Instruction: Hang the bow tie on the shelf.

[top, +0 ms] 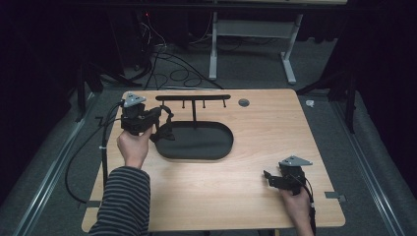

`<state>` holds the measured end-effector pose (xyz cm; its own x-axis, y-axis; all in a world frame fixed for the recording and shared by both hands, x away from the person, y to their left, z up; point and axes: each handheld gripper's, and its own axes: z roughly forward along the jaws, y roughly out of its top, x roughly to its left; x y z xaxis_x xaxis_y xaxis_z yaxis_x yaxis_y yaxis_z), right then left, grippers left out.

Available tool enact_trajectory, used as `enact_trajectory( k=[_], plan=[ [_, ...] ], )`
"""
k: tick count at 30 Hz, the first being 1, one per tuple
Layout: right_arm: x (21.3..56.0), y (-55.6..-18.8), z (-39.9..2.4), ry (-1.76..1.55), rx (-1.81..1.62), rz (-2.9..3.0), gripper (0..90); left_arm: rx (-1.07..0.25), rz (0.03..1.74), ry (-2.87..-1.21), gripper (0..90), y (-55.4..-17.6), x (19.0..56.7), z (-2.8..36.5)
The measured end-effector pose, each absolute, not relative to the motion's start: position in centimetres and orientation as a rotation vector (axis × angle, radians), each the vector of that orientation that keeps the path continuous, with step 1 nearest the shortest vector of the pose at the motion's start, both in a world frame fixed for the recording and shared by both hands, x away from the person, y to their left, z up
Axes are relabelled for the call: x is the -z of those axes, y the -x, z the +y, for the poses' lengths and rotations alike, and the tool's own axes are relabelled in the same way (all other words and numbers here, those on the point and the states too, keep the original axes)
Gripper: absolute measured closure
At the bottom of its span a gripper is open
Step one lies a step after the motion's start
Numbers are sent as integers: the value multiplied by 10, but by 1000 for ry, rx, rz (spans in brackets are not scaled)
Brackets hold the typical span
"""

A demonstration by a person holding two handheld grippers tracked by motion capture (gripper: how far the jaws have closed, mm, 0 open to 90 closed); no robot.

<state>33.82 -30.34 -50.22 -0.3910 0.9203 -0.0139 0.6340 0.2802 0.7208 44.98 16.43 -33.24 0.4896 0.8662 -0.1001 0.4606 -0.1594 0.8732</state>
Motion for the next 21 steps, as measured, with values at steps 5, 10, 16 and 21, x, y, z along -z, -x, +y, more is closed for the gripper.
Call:
enact_trajectory(
  k=[5, 10, 16, 21],
  plan=[
    [502, -338, -303, -1397, -893, 2125, 287, -558, 1133, -1808, 870, -458, 329, 161],
    [502, -338, -304, -1393, -893, 2125, 286, -565, 1156, -1802, 870, -466, 330, 161],
    [502, -338, -304, -1394, -894, 2125, 286, -578, 1193, -1808, 869, -473, 334, 163],
    [502, -338, -303, -1398, -895, 2124, 286, -590, 1218, -1796, 869, -478, 337, 164]
  ],
)
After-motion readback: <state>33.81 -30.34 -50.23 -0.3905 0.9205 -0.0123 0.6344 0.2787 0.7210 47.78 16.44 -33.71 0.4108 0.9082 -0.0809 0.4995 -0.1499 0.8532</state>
